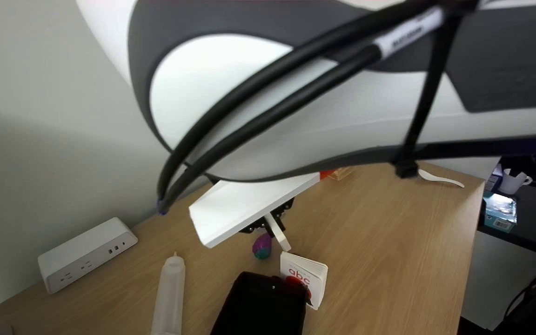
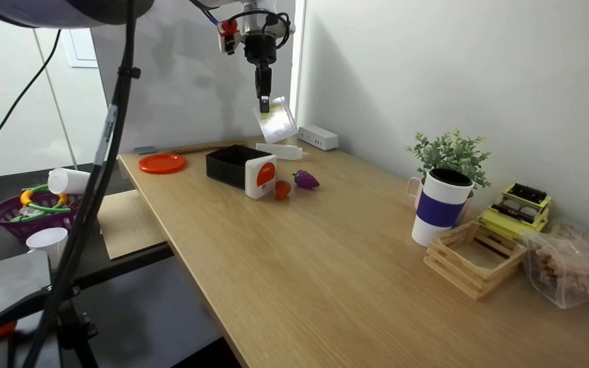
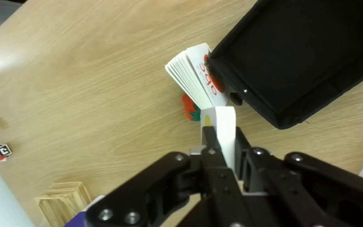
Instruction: Take the books out of the bookcase and put them upright on the table
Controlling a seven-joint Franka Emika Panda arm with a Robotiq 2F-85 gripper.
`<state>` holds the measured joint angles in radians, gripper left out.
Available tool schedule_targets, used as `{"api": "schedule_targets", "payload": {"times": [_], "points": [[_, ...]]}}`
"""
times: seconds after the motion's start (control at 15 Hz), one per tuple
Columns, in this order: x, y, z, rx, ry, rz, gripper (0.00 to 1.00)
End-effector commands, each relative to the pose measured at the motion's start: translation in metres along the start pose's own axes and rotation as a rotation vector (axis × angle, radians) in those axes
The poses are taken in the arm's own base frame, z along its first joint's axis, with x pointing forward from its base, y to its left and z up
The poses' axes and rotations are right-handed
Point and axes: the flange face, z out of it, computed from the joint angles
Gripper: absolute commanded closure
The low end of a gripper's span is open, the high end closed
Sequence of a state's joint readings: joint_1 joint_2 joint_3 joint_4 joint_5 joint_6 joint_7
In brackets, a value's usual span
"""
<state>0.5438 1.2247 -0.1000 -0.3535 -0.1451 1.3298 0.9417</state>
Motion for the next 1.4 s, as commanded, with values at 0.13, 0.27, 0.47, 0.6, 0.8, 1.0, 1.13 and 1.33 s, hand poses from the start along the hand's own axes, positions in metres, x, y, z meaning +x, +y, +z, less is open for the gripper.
{"api": "schedule_targets", "payload": {"times": [0.13,0.27,0.47,0.6,0.8,1.0,1.13,1.33], "points": [[0.017,0.037,0.003,-0.112,-0.078,0.227,0.96],[0.023,0.05,0.015,-0.155,-0.142,0.269,0.96],[0.037,0.062,0.037,-0.156,-0.25,0.236,0.96],[0.053,0.058,0.055,-0.07,-0.267,0.133,0.96],[0.071,0.05,0.088,0.009,-0.253,-0.002,0.96],[0.078,0.039,0.12,0.071,-0.249,-0.145,0.96],[0.079,0.033,0.135,0.103,-0.252,-0.244,0.96],[0.076,0.028,0.148,0.137,-0.272,-0.397,0.96]]}}
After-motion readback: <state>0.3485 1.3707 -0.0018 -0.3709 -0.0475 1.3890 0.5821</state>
